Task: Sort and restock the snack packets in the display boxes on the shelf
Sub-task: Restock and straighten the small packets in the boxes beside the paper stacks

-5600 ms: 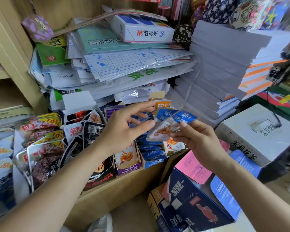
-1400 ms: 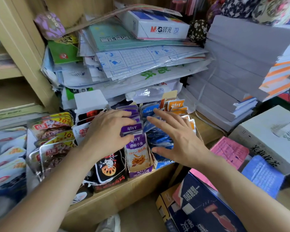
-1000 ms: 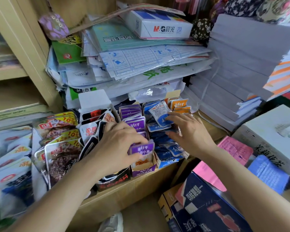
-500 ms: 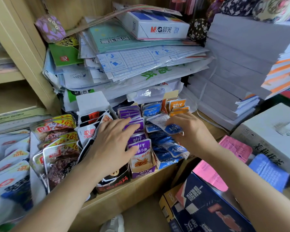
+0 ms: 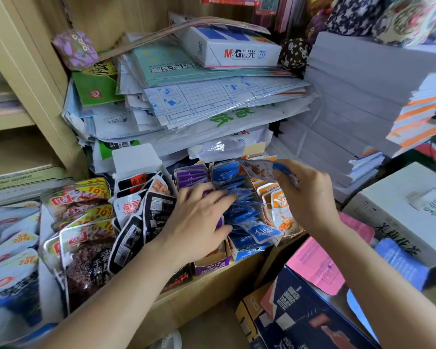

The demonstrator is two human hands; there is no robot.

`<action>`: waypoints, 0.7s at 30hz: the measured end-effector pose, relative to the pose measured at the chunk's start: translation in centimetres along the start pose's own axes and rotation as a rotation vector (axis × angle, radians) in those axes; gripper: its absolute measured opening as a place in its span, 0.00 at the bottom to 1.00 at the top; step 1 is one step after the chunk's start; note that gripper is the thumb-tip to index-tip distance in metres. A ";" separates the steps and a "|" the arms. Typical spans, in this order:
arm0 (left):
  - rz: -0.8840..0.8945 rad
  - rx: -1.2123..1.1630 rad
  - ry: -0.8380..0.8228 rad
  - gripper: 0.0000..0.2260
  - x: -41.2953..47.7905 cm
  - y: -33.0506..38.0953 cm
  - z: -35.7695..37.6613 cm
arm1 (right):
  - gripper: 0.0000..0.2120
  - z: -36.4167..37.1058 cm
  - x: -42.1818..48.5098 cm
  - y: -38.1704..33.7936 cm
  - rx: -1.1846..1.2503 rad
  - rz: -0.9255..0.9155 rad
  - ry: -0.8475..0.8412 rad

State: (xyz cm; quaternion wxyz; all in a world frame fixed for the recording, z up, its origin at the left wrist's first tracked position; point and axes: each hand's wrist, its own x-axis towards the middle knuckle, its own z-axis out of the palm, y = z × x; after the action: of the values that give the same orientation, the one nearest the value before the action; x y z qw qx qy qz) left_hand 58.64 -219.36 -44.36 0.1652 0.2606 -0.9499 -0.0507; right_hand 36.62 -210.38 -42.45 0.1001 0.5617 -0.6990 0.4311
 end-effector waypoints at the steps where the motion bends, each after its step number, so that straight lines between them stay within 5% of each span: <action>1: 0.005 -0.011 0.012 0.23 0.3 0.0 0.2 | 0.10 0.1 -0.1 0.1 0.011 0.006 -0.012; 8: -0.091 -0.045 0.268 0.06 2.3 -1.3 0.7 | 0.08 -0.4 -0.1 0.5 0.044 -0.112 -0.172; 16: -0.155 -0.078 0.288 0.09 1.8 -1.4 -0.2 | 0.13 2.7 -0.7 1.3 -0.036 -0.212 -0.459; 21: -0.203 -0.023 0.345 0.08 0.1 -1.8 -1.7 | 0.27 2.9 -1.5 0.1 -0.102 -0.040 -0.664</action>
State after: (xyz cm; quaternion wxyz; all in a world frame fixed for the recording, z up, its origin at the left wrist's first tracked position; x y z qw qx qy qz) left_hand 60.03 -221.00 -43.04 0.3225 0.3577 -0.8758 -0.0327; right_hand 38.12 -211.43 -45.21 -0.0966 0.6792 -0.7031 0.1870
